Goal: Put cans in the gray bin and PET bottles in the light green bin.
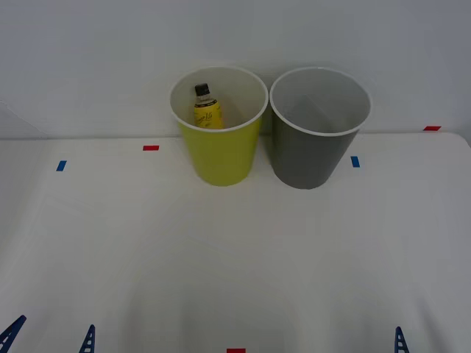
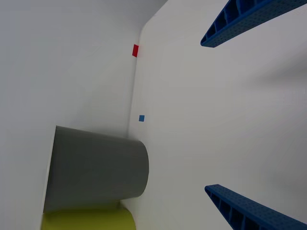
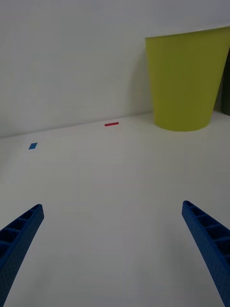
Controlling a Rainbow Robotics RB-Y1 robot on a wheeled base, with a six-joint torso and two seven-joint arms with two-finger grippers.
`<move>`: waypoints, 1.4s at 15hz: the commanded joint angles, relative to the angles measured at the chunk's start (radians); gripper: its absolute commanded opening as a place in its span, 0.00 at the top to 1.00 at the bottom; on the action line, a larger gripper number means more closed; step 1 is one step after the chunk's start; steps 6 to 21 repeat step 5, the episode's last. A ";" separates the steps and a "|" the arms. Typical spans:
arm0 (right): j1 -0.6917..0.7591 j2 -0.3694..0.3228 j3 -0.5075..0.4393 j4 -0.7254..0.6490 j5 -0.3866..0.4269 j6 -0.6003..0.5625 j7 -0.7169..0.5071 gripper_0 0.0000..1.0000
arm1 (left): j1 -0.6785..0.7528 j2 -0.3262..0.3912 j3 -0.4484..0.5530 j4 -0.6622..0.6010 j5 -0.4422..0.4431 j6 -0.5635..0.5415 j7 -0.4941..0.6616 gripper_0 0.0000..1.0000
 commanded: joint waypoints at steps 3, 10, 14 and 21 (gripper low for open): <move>0.000 0.000 0.000 0.000 0.000 0.000 0.000 0.00 | 0.000 0.000 0.000 0.000 0.000 0.000 0.000 0.00; 0.000 0.000 0.000 0.000 0.000 0.000 0.000 0.00 | 0.000 0.000 0.000 0.000 0.000 0.000 0.000 0.00; 0.000 0.000 0.000 0.000 0.000 0.000 0.000 0.00 | 0.000 0.000 0.000 0.000 0.000 0.000 0.000 0.00; 0.000 0.000 0.000 0.000 0.000 0.000 0.000 0.00 | 0.000 0.000 0.000 0.000 0.000 0.000 0.000 0.00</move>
